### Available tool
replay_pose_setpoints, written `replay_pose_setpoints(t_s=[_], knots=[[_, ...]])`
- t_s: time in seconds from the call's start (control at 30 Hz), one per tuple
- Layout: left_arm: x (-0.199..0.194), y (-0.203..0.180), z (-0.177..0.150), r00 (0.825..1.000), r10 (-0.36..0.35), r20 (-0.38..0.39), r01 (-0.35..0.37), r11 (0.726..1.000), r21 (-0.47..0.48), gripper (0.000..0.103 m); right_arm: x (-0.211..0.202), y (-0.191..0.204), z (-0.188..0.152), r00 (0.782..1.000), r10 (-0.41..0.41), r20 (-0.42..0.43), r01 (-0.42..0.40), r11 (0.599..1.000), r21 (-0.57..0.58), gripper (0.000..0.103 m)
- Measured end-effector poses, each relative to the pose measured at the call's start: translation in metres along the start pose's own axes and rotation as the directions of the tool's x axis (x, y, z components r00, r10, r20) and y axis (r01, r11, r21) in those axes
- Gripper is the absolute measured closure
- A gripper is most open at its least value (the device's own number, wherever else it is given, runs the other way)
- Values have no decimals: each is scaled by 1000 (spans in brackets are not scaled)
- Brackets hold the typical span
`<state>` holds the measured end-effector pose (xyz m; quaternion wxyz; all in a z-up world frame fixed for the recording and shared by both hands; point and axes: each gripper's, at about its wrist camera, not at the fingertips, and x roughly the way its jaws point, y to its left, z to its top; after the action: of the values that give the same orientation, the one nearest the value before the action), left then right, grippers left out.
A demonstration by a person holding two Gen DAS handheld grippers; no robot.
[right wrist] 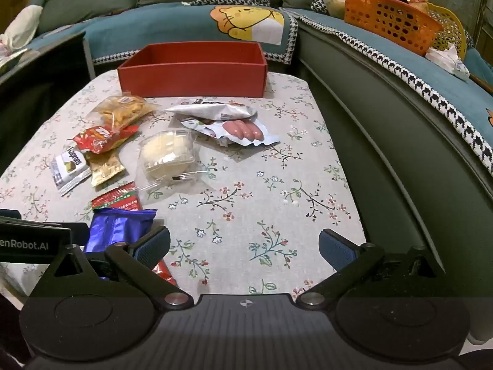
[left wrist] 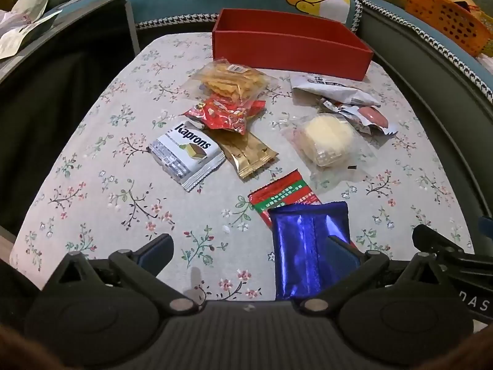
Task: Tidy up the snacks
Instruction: 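Lower the left tool over the blue foil packet and close on it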
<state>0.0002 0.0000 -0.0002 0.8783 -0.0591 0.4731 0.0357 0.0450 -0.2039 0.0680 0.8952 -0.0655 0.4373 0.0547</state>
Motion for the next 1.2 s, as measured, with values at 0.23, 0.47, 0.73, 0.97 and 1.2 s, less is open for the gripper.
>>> replay_pose_setpoints(t_s=[0.23,0.47,0.73,0.97,1.2], knots=[[3,-1,-4,1000,-8,-12,8,1000,0,0,2,1,-1,1000,-1,-4,1,1000,-6,0],[6,-1,-3,1000,-12,-27,11,1000,-2,0,2,1,0,1000,3,-6,-3,1000,-9,0],[10,-1,-4,999,-9,-38,10,1000,1,0,6,3,-1,1000,8,-12,-8,1000,-10,0],[11,0,-3,999,-9,-45,9,1000,2,0,7,3,-1,1000,6,-16,-7,1000,-9,0],[11,0,-3,999,-11,-48,11,1000,1,0,8,3,-1,1000,3,-21,-4,1000,-12,0]])
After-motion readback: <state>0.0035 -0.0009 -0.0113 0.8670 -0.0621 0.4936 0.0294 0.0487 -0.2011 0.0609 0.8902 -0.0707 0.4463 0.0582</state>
